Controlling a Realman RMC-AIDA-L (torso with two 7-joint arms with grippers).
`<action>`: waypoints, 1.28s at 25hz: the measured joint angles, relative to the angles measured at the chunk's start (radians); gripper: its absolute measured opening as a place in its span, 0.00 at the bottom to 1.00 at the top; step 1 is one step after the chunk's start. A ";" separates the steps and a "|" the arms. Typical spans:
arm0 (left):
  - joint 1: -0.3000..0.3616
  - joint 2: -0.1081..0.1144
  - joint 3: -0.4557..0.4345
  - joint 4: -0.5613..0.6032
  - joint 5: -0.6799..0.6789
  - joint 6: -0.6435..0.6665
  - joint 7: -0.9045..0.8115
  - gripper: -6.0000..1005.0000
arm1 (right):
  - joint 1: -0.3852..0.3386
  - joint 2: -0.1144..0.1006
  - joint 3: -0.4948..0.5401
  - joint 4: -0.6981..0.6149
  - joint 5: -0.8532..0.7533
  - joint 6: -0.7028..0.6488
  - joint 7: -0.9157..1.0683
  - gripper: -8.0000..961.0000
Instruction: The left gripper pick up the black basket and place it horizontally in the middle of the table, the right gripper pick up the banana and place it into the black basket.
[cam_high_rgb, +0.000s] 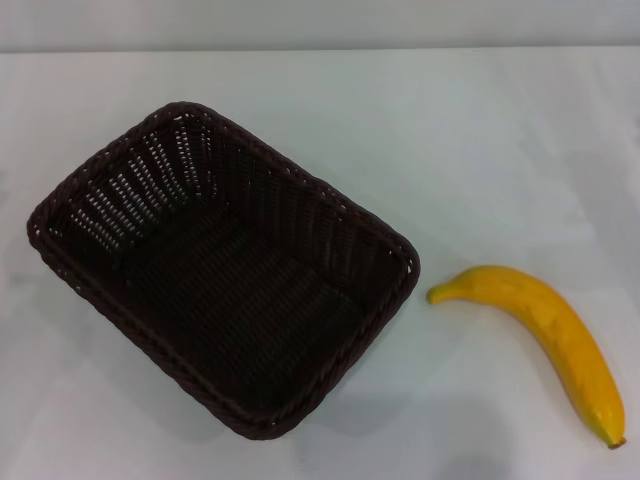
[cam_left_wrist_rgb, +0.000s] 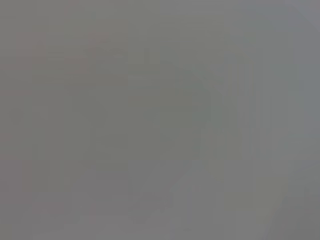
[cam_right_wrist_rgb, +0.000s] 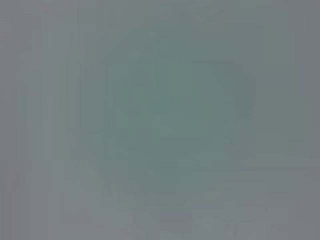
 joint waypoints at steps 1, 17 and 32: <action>0.003 -0.002 0.000 0.001 0.000 0.001 -0.001 0.86 | -0.003 0.000 0.000 0.000 0.000 0.002 0.000 0.90; 0.016 0.000 0.000 0.007 0.002 0.002 -0.020 0.83 | -0.027 0.003 0.000 -0.027 0.000 0.023 0.003 0.90; -0.022 0.104 0.001 0.195 0.252 -0.005 -0.384 0.80 | -0.019 -0.001 0.001 -0.028 0.021 0.013 0.004 0.90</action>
